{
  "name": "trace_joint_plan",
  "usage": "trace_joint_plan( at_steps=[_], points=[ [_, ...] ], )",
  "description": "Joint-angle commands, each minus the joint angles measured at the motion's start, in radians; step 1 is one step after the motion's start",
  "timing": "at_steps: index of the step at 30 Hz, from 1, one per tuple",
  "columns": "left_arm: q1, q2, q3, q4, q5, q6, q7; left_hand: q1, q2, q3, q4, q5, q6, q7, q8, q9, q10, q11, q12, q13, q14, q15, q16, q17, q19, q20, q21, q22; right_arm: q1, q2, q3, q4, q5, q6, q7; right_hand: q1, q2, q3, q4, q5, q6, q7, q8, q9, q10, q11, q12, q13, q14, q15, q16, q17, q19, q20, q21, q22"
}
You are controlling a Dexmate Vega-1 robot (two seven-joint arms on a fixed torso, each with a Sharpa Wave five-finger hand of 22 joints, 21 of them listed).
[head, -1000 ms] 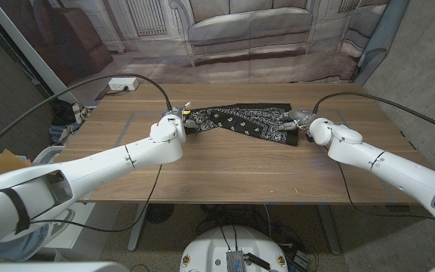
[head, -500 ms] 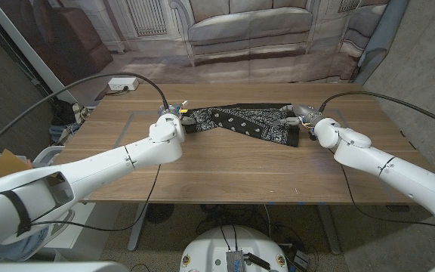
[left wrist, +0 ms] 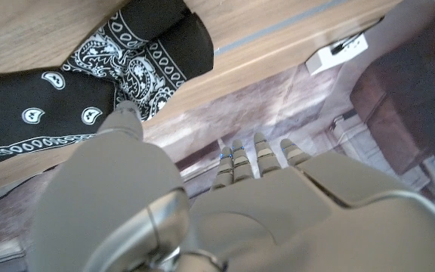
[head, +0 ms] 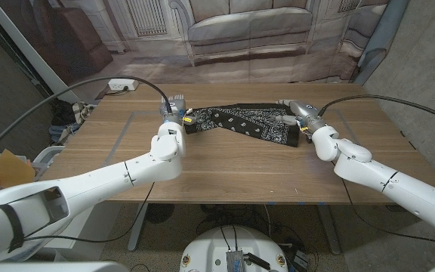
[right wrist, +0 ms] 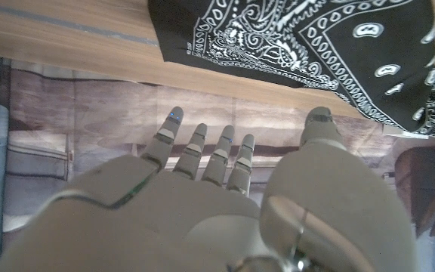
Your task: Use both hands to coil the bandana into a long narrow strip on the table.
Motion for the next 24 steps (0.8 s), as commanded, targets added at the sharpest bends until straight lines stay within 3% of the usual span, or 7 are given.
trace_joint_plan(
  at_steps=[1, 9, 18, 24],
  points=[
    [0.099, 0.005, 0.015, 0.019, 0.216, -0.111, 0.045, 0.003, -0.016, -0.012, -0.007, 0.012, 0.019, -0.023, 0.015, -0.001, 0.022, -0.019, 0.012, 0.0, 0.01, -0.023, 0.009, 0.001, -0.016, -0.015, 0.002, 0.0, -0.088, 0.001, -0.021, -0.109, -0.119, -0.09, -0.068, -0.002, -0.015, -0.005, -0.002, 0.008, -0.001, 0.002, 0.006, 0.0, 0.018, -0.007, 0.01, 0.001, 0.015, -0.002, 0.009, 0.002, 0.0, 0.012, -0.004, 0.002],
    [0.178, -0.029, -0.046, 0.091, 0.281, -0.224, 0.076, 0.039, -0.012, -0.012, -0.027, 0.022, 0.066, -0.046, 0.03, -0.001, 0.073, -0.043, 0.026, -0.002, 0.035, -0.042, 0.015, -0.002, -0.015, -0.027, 0.006, -0.002, -0.102, 0.019, -0.068, -0.115, -0.226, -0.118, -0.08, 0.001, -0.021, -0.008, -0.006, 0.011, 0.002, -0.003, 0.009, 0.0, 0.022, -0.011, 0.013, 0.001, 0.02, -0.009, 0.01, 0.001, -0.001, 0.016, -0.004, 0.002],
    [0.219, -0.062, -0.084, 0.153, 0.344, -0.298, 0.043, 0.071, -0.003, -0.008, -0.044, 0.027, 0.101, -0.059, 0.038, -0.001, 0.111, -0.046, 0.033, -0.004, 0.058, -0.052, 0.017, -0.003, -0.012, -0.026, 0.009, -0.004, -0.103, 0.04, -0.086, -0.129, -0.236, -0.165, -0.01, -0.002, -0.027, -0.013, -0.005, 0.016, 0.017, -0.009, 0.017, -0.001, 0.044, -0.017, 0.023, 0.001, 0.04, -0.006, 0.016, 0.001, 0.015, 0.025, 0.003, 0.001],
    [0.232, -0.093, -0.108, 0.213, 0.372, -0.333, 0.056, 0.106, 0.017, 0.004, -0.059, 0.031, 0.12, -0.058, 0.04, -0.001, 0.138, -0.052, 0.036, -0.005, 0.076, -0.05, 0.019, -0.004, -0.007, -0.021, 0.011, -0.004, -0.092, 0.057, -0.116, -0.1, -0.289, -0.172, -0.021, -0.004, -0.03, -0.015, -0.005, 0.018, 0.024, -0.011, 0.019, -0.001, 0.05, -0.022, 0.026, 0.0, 0.045, -0.01, 0.016, 0.001, 0.015, 0.026, 0.003, 0.0]
  ],
)
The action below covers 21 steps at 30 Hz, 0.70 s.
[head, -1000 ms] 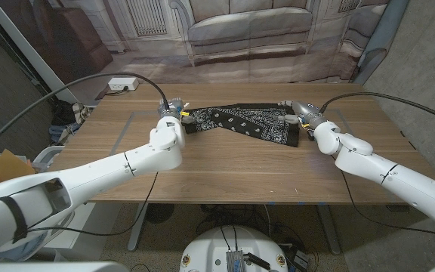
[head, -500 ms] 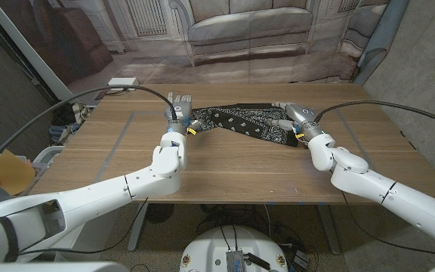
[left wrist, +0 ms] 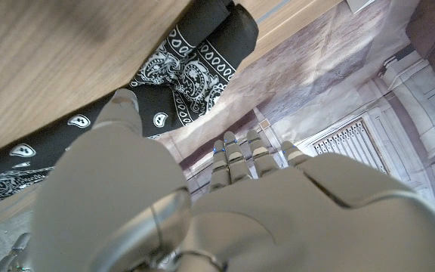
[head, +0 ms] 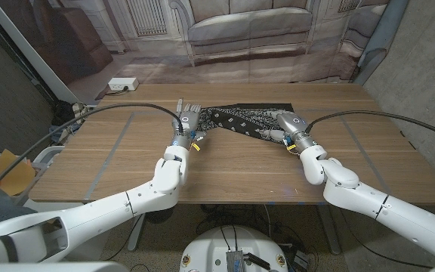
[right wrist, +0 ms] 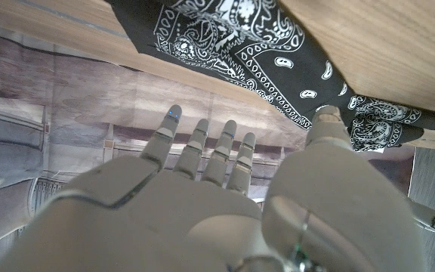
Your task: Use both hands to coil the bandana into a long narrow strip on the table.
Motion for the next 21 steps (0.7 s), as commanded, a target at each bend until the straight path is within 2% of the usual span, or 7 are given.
trace_joint_plan(
  at_steps=[1, 9, 13, 21],
  points=[
    [0.054, -0.055, -0.054, 0.109, 0.074, -0.093, 0.01, 0.024, 0.011, 0.006, -0.013, 0.007, 0.02, 0.0, 0.008, 0.003, 0.024, -0.003, 0.008, 0.003, 0.021, -0.003, 0.004, 0.002, 0.006, -0.003, 0.01, 0.0, 0.005, 0.028, -0.05, 0.021, -0.095, -0.04, 0.015, 0.001, -0.009, -0.007, -0.002, 0.01, 0.01, -0.003, 0.005, 0.003, 0.013, -0.003, 0.01, 0.0, 0.016, -0.002, 0.006, 0.001, 0.002, 0.003, 0.003, 0.0],
    [0.063, -0.093, -0.084, 0.177, 0.07, -0.137, 0.066, 0.046, 0.023, 0.011, -0.022, 0.007, 0.04, 0.003, 0.01, 0.004, 0.054, 0.001, 0.011, 0.002, 0.042, 0.0, 0.006, 0.002, 0.016, 0.001, 0.013, 0.0, 0.011, 0.039, -0.064, 0.051, -0.142, -0.049, 0.001, 0.025, -0.007, 0.0, -0.013, 0.017, 0.012, -0.009, 0.006, 0.003, 0.016, -0.013, 0.012, 0.0, 0.023, -0.014, 0.006, -0.001, 0.025, 0.001, 0.011, 0.0],
    [0.061, -0.11, -0.093, 0.207, 0.061, -0.156, 0.091, 0.05, 0.027, 0.011, -0.024, 0.005, 0.048, 0.001, 0.01, 0.005, 0.065, -0.008, 0.011, 0.002, 0.051, -0.003, 0.005, 0.002, 0.021, -0.004, 0.014, 0.0, 0.022, 0.049, -0.08, 0.087, -0.18, -0.037, -0.029, 0.038, -0.006, 0.003, -0.018, 0.021, 0.01, -0.01, 0.005, 0.003, 0.01, -0.016, 0.01, 0.0, 0.025, -0.019, 0.005, -0.001, 0.038, 0.001, 0.016, 0.0],
    [0.064, -0.128, -0.106, 0.23, 0.042, -0.176, 0.132, 0.05, 0.032, 0.009, -0.022, 0.003, 0.046, -0.01, 0.005, 0.005, 0.067, -0.012, 0.006, 0.003, 0.057, 0.001, 0.005, 0.003, 0.021, -0.004, 0.014, 0.0, 0.045, 0.061, -0.1, 0.138, -0.233, -0.028, -0.04, 0.065, -0.003, 0.01, -0.028, 0.028, 0.008, -0.018, 0.005, 0.003, 0.008, -0.022, 0.009, 0.0, 0.031, -0.031, 0.004, -0.002, 0.061, -0.006, 0.023, -0.001]
  ],
)
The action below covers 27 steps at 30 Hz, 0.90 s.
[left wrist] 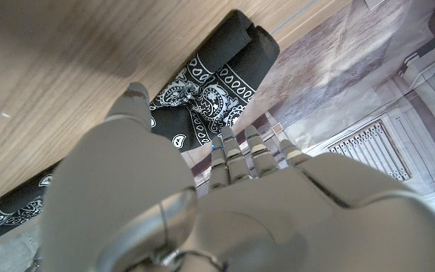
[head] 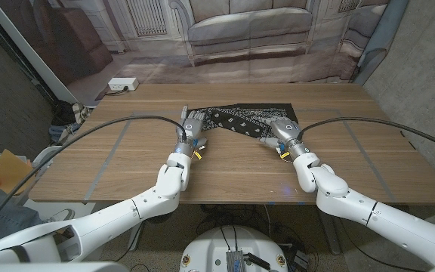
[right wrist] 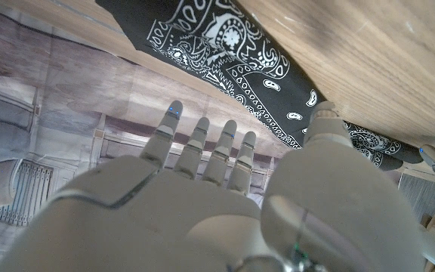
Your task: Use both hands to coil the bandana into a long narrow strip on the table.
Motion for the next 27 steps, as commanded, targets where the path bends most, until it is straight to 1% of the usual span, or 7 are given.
trace_joint_plan(
  at_steps=[1, 4, 13, 17, 19, 24, 27],
  points=[
    [0.011, -0.04, -0.034, 0.064, -0.023, -0.046, 0.063, 0.003, 0.005, -0.003, -0.002, 0.003, 0.006, -0.004, -0.001, 0.002, 0.006, -0.002, -0.002, 0.003, 0.012, 0.001, 0.004, 0.004, 0.003, 0.003, 0.008, 0.0, 0.027, 0.017, -0.032, 0.069, -0.096, 0.008, -0.03, 0.019, 0.001, 0.003, -0.01, 0.012, 0.006, -0.011, 0.005, 0.003, -0.002, -0.007, 0.001, 0.0, 0.007, -0.008, 0.003, 0.003, 0.011, -0.007, 0.01, -0.001],
    [0.017, -0.041, -0.051, 0.058, -0.051, -0.054, 0.071, -0.006, 0.006, -0.007, 0.003, 0.001, 0.013, -0.006, 0.0, 0.002, 0.014, -0.002, -0.001, 0.003, 0.018, -0.005, 0.006, 0.005, 0.006, -0.004, 0.009, 0.0, 0.023, 0.012, -0.032, 0.066, -0.109, -0.006, -0.019, 0.026, 0.001, 0.005, -0.013, 0.014, 0.007, -0.014, 0.005, 0.003, -0.003, -0.011, 0.001, 0.0, 0.008, -0.011, 0.003, 0.003, 0.013, -0.009, 0.01, -0.001],
    [0.017, -0.049, -0.061, 0.064, -0.074, -0.049, 0.094, -0.023, 0.007, -0.018, 0.012, -0.003, 0.032, 0.008, 0.002, 0.003, 0.026, 0.018, -0.003, 0.003, 0.034, 0.003, 0.007, 0.005, 0.019, 0.0, 0.013, 0.0, 0.021, 0.01, -0.035, 0.087, -0.129, -0.017, -0.006, 0.037, 0.0, 0.005, -0.014, 0.018, 0.009, -0.017, 0.006, 0.003, -0.003, -0.011, 0.002, 0.0, 0.008, -0.015, 0.002, 0.003, 0.019, -0.013, 0.011, -0.001],
    [0.017, -0.057, -0.067, 0.077, -0.09, -0.058, 0.125, -0.025, 0.008, -0.021, 0.013, -0.004, 0.047, 0.015, 0.005, 0.003, 0.044, 0.022, 0.0, 0.003, 0.045, 0.005, 0.008, 0.005, 0.026, 0.002, 0.015, 0.0, 0.027, 0.01, -0.038, 0.105, -0.136, -0.01, -0.01, 0.038, 0.001, 0.005, -0.012, 0.019, 0.01, -0.018, 0.006, 0.003, -0.001, -0.012, 0.002, 0.0, 0.01, -0.018, 0.002, 0.004, 0.02, -0.015, 0.011, -0.001],
    [0.015, -0.061, -0.067, 0.084, -0.096, -0.061, 0.138, -0.026, 0.009, -0.022, 0.014, -0.004, 0.054, 0.016, 0.006, 0.003, 0.054, 0.025, 0.001, 0.002, 0.057, 0.005, 0.01, 0.005, 0.032, 0.003, 0.016, -0.001, 0.03, 0.009, -0.04, 0.114, -0.139, -0.005, -0.012, 0.039, 0.002, 0.005, -0.011, 0.02, 0.011, -0.018, 0.007, 0.003, 0.001, -0.013, 0.003, 0.0, 0.012, -0.019, 0.003, 0.004, 0.022, -0.015, 0.011, -0.001],
    [0.011, -0.072, -0.071, 0.106, -0.115, -0.069, 0.169, -0.028, 0.01, -0.026, 0.015, -0.005, 0.079, 0.009, 0.012, 0.003, 0.081, 0.022, 0.006, 0.001, 0.075, -0.004, 0.013, 0.004, 0.045, -0.007, 0.019, -0.001, 0.037, 0.006, -0.041, 0.137, -0.143, 0.006, -0.017, 0.041, 0.002, 0.004, -0.01, 0.022, 0.016, -0.019, 0.009, 0.004, 0.003, -0.019, 0.005, 0.0, 0.017, -0.024, 0.004, 0.005, 0.028, -0.018, 0.013, -0.001],
    [0.008, -0.076, -0.069, 0.115, -0.123, -0.068, 0.178, -0.028, 0.01, -0.028, 0.015, -0.005, 0.091, 0.009, 0.014, 0.002, 0.092, 0.022, 0.006, 0.001, 0.085, -0.004, 0.013, 0.003, 0.052, -0.005, 0.02, -0.001, 0.04, 0.004, -0.039, 0.15, -0.138, 0.014, -0.018, 0.042, 0.004, 0.004, -0.008, 0.023, 0.021, -0.023, 0.011, 0.004, 0.01, -0.023, 0.007, 0.0, 0.022, -0.029, 0.006, 0.005, 0.035, -0.024, 0.015, -0.001]
  ],
)
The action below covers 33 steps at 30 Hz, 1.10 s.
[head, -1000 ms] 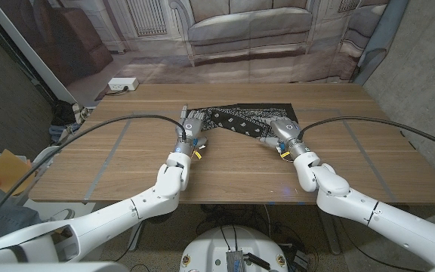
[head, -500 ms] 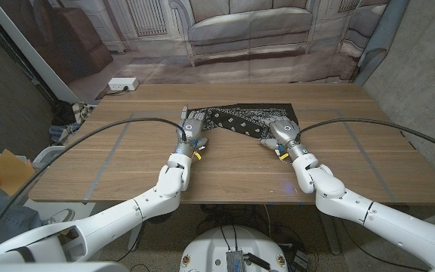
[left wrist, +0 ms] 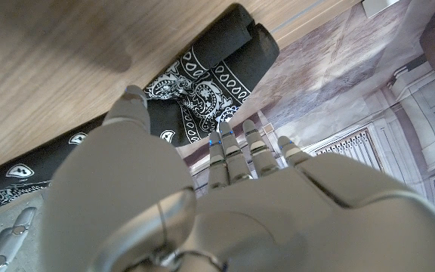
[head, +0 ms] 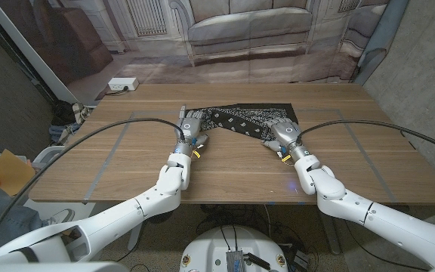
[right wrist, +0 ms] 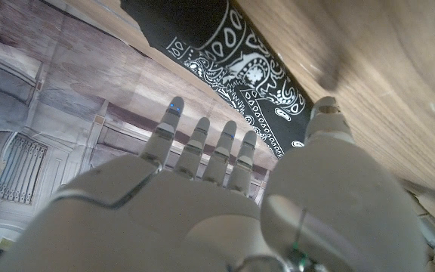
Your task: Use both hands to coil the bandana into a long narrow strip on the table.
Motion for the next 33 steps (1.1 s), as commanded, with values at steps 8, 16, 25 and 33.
trace_joint_plan(
  at_steps=[8, 16, 25, 33],
  points=[
    [-0.03, -0.03, 0.013, 0.072, -0.044, -0.015, 0.059, 0.002, 0.008, -0.005, -0.003, -0.005, 0.032, -0.008, 0.003, 0.002, 0.025, -0.026, -0.004, -0.001, 0.021, 0.0, 0.0, 0.0, 0.019, 0.004, 0.005, 0.001, 0.022, -0.002, -0.003, 0.081, 0.002, 0.027, -0.009, 0.007, 0.005, -0.006, 0.005, 0.007, 0.009, -0.01, 0.008, 0.003, 0.012, -0.012, 0.009, 0.0, 0.014, -0.01, 0.007, 0.004, 0.029, -0.006, 0.011, 0.004],
    [-0.057, -0.051, 0.031, 0.125, -0.058, -0.042, 0.074, 0.009, 0.01, -0.006, -0.007, -0.005, 0.018, -0.023, -0.008, 0.002, 0.008, -0.042, -0.018, 0.0, 0.017, 0.0, -0.006, 0.001, 0.017, 0.003, 0.001, 0.001, 0.027, -0.001, -0.006, 0.096, 0.007, 0.03, -0.017, 0.005, 0.005, -0.008, 0.008, 0.008, 0.01, -0.013, 0.008, 0.003, 0.015, -0.015, 0.01, 0.0, 0.019, -0.014, 0.008, 0.005, 0.035, -0.008, 0.012, 0.004],
    [-0.085, -0.081, 0.044, 0.193, -0.077, -0.073, 0.11, 0.014, 0.014, -0.007, -0.009, -0.005, 0.008, -0.019, -0.016, 0.003, -0.003, -0.033, -0.026, 0.001, 0.014, 0.007, -0.01, 0.001, 0.016, 0.007, -0.002, 0.001, 0.03, -0.001, -0.008, 0.103, 0.011, 0.045, -0.036, 0.004, 0.008, -0.009, 0.011, 0.011, 0.024, -0.016, 0.012, 0.004, 0.025, -0.02, 0.014, -0.001, 0.035, -0.021, 0.012, 0.006, 0.046, -0.011, 0.015, 0.004],
    [-0.105, -0.107, 0.052, 0.257, -0.1, -0.097, 0.151, 0.019, 0.021, -0.006, -0.01, -0.005, 0.027, -0.022, -0.012, 0.003, 0.019, -0.041, -0.021, 0.001, 0.03, 0.0, -0.006, 0.002, 0.027, 0.01, 0.0, 0.001, 0.046, 0.003, -0.017, 0.119, 0.006, 0.063, -0.036, 0.006, 0.01, -0.009, 0.013, 0.014, 0.06, -0.028, 0.025, 0.004, 0.033, -0.025, 0.018, -0.001, 0.05, -0.028, 0.013, 0.006, 0.053, -0.014, 0.015, 0.004]
  ],
)
